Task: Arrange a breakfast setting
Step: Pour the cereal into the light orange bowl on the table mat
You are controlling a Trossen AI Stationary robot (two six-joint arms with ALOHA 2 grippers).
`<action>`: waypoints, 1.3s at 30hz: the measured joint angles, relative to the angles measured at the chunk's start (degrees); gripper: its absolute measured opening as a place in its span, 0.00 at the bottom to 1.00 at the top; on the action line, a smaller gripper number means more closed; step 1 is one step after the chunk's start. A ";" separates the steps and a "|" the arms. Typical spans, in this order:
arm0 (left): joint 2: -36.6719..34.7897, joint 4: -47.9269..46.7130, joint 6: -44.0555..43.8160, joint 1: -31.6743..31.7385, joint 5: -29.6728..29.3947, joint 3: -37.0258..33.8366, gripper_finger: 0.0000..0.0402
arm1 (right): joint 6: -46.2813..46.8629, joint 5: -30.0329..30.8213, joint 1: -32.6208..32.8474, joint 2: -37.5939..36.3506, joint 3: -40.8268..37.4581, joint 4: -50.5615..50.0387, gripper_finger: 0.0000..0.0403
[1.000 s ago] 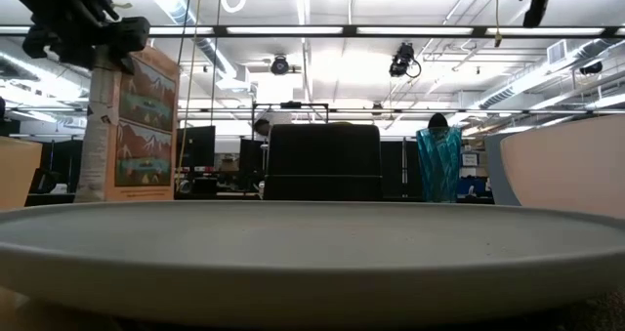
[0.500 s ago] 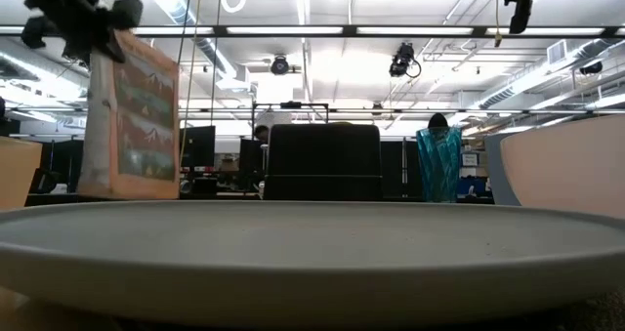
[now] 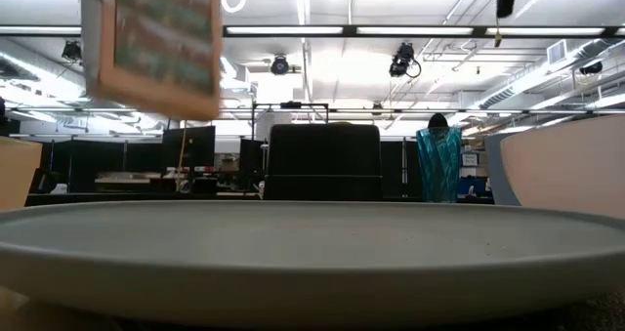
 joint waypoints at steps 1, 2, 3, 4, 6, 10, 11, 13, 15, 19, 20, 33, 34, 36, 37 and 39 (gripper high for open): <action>0.00 0.98 0.60 0.00 2.59 1.06 0.02 | -0.02 -1.27 -0.63 1.19 2.07 -2.44 0.33; 0.04 2.13 1.00 0.00 5.16 1.89 0.02 | -0.02 -2.73 -1.37 2.50 4.03 -4.56 0.33; 0.24 3.28 1.71 0.00 7.63 2.47 0.02 | -0.07 -4.44 -2.19 3.87 5.94 -6.51 0.33; 0.41 4.39 2.40 0.00 10.02 2.90 0.02 | -0.14 -6.39 -3.04 5.38 7.67 -7.77 0.33; 1.30 6.93 3.58 0.00 14.40 3.24 0.02 | -0.39 -10.50 -4.94 8.72 10.88 -9.25 0.33; 4.78 12.77 5.27 0.00 21.11 3.26 0.02 | -1.88 -17.81 -8.13 15.97 16.37 -9.80 0.33; 5.91 13.45 5.58 0.00 22.75 3.26 0.02 | -2.23 -19.16 -8.69 17.68 17.62 -9.85 0.33; 8.22 14.38 6.39 0.00 26.47 3.24 0.02 | -3.03 -21.49 -9.40 21.06 20.50 -10.18 0.34; 10.55 15.63 7.25 0.04 30.36 3.24 0.02 | -3.21 -22.87 -9.66 23.94 23.88 -11.47 0.36; 14.36 17.25 9.37 0.83 38.34 3.20 0.02 | -3.66 -24.59 -9.55 29.24 31.94 -16.57 0.41; 15.11 17.86 9.90 1.24 40.29 3.20 0.02 | -3.73 -24.93 -9.30 30.57 33.85 -18.05 0.43; 19.09 16.35 18.14 6.70 62.18 3.20 0.02 | -1.13 -20.59 -3.26 47.13 63.54 -40.07 0.54; 19.62 16.15 18.64 6.78 63.10 3.22 0.02 | -0.90 -20.62 -3.06 48.36 65.02 -40.15 0.54; 20.81 15.26 19.98 6.75 64.29 3.22 0.02 | 0.34 -20.62 -2.46 51.09 68.09 -39.97 0.54; 21.53 14.61 20.50 6.60 64.75 3.22 0.02 | 0.84 -20.63 -2.21 52.29 69.36 -40.76 0.54; 23.01 13.76 21.83 5.92 65.05 3.22 0.02 | 1.63 -20.62 -1.52 54.81 72.01 -42.81 0.54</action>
